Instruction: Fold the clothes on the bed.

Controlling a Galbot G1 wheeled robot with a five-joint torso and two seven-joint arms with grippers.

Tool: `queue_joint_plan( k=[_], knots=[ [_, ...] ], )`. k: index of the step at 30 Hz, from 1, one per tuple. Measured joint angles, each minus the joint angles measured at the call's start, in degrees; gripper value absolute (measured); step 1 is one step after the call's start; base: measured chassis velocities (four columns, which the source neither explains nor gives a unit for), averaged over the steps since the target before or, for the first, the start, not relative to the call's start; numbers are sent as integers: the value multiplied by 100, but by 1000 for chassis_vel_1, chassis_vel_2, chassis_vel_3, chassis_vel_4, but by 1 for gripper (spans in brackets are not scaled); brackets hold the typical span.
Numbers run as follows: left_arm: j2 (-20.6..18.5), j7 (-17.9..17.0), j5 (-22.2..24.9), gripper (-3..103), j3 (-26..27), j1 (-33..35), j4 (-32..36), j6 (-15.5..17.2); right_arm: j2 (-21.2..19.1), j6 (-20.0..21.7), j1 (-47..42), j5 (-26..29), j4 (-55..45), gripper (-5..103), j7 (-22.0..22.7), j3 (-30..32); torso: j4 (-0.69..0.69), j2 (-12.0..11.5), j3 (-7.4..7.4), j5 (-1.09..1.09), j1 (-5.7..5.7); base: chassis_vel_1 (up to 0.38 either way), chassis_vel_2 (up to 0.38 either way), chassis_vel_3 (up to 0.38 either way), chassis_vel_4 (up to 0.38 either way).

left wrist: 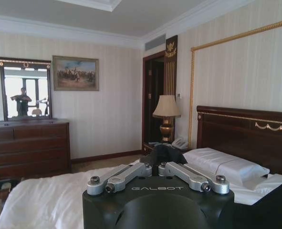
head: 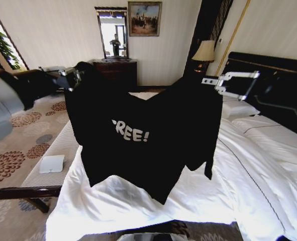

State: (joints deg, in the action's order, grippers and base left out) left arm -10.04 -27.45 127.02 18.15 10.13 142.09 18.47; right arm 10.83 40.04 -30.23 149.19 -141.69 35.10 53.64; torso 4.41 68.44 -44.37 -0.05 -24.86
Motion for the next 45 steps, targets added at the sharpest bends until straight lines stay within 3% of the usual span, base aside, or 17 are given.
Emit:
queue_joint_plan(
  k=[5,12,15,20,24,25,27,28,29,32,33,35,36,38,40,43,45],
  knots=[
    [-41,-285,530,1,17,-294,129,148,-194,126,168,460,2,0,318,108,0,0,0,1,0,0,0,0,0],
    [-136,-963,1585,1,16,-890,138,490,-405,217,328,1049,86,0,805,315,-1,0,0,1,0,0,0,0,0],
    [-218,-1349,2187,1,12,-1239,136,673,-590,219,405,1694,206,0,1201,716,-2,0,0,1,0,0,0,0,0],
    [-97,-1482,2279,1,38,-1121,132,604,-658,220,430,1851,257,0,1348,827,1,1,0,0,0,0,0,0,0],
    [190,-1453,1786,1,124,-364,126,345,-304,219,143,1589,73,0,1393,595,-2,1,0,1,1,0,0,0,0],
    [340,-1433,1461,1,183,-27,124,286,-137,219,-16,1368,20,0,1393,492,-3,0,0,3,0,0,0,0,0],
    [1045,-1505,244,1,274,1015,114,271,324,219,-660,468,-8,0,1238,272,-1,0,-2,4,-1,0,0,0,0],
    [1045,-1505,244,1,274,1015,114,271,324,219,-660,468,-8,0,1238,272,-1,0,-2,4,-1,0,0,0,0],
    [1373,-1545,-190,1,157,1312,109,288,538,219,-965,21,24,0,1101,155,2,-1,-2,0,-2,0,0,0,0],
    [2233,-1486,-1552,1,-710,1840,90,332,1293,219,-1437,-1419,309,0,734,-692,0,-2,-3,2,-3,0,0,0,0],
    [2233,-1486,-1552,1,-710,1840,90,332,1293,219,-1437,-1419,309,0,734,-692,0,-2,-3,2,-3,0,0,0,0],
    [2582,-1383,-2227,1,-1262,1856,-74,330,1642,219,-1464,-2020,542,0,579,-1208,-2,-3,-3,1,-2,0,0,0,0],
    [2958,-1308,-2801,1,-1776,1818,-370,297,1936,219,-1460,-2587,792,0,384,-1685,-1,-2,-2,2,-2,0,0,0,0],
    [3350,-1187,-3310,1,-2274,1815,-694,246,2245,219,-1454,-3308,1152,0,131,-2208,0,-2,-1,0,-2,0,0,0,0],
    [3452,-1154,-3436,1,-2395,1826,-786,226,2322,219,-1455,-3465,1242,0,74,-2317,-1,-2,-2,2,-2,0,0,0,0],
    [4102,-928,-4211,1,-3151,1948,-1484,86,2833,218,-1552,-4324,1843,0,-263,-2862,-2,-2,-2,1,-2,0,0,0,0],
    [4263,-873,-4397,1,-3278,1994,-1706,43,2963,217,-1597,-4543,2014,0,-367,-2985,1,-2,-2,2,-2,0,0,0,0]
  ],
)
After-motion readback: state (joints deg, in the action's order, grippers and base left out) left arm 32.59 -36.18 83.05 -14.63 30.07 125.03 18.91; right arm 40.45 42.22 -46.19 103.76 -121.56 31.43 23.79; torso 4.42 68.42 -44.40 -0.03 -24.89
